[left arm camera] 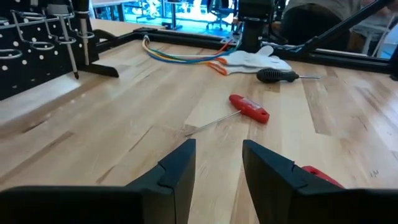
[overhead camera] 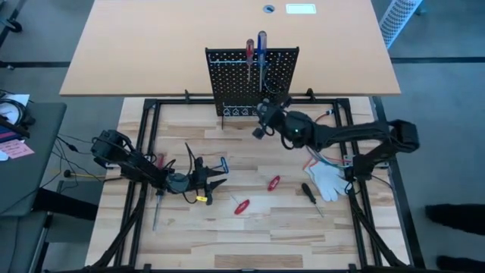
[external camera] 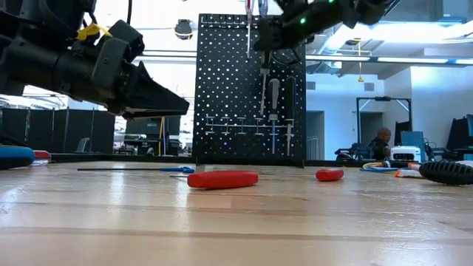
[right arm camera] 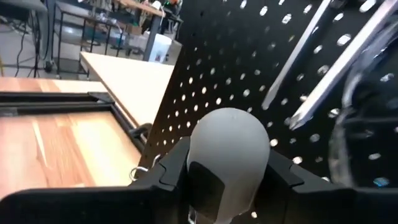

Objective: Hang tools onto peg board
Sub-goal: Hang the gray nut driver on the pegboard

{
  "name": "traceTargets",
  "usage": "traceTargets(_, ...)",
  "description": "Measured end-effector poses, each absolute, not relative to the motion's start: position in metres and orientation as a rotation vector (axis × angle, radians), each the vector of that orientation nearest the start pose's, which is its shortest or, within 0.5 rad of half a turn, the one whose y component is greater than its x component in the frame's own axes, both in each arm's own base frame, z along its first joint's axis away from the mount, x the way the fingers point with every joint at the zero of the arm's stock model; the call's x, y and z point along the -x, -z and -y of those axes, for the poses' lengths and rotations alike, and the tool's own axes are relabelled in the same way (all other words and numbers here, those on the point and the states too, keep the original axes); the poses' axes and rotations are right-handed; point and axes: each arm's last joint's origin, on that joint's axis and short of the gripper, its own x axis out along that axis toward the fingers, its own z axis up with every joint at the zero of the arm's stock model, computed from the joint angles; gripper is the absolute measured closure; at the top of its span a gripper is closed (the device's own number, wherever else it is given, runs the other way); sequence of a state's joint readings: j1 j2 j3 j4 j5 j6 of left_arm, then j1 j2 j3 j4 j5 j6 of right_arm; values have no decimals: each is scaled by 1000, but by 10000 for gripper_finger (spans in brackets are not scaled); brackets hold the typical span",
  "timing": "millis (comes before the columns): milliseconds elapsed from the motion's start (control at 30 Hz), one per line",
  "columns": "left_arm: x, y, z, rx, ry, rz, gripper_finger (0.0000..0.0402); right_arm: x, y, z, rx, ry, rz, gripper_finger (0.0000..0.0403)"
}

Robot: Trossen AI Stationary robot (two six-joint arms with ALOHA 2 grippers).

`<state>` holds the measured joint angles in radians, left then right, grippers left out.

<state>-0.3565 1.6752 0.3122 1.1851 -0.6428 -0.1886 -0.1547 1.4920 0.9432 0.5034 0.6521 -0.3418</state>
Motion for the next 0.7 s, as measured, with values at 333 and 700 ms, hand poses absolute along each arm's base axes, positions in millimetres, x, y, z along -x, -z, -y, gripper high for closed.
traceTargets(333,-237,-123,70,102,-299,-129,274,-323,-282,80,268,754,-184,281)
traceTargets(700,-237,-123,70,103,-299,-128,273,-318,-289,113,121,696,-265,281)
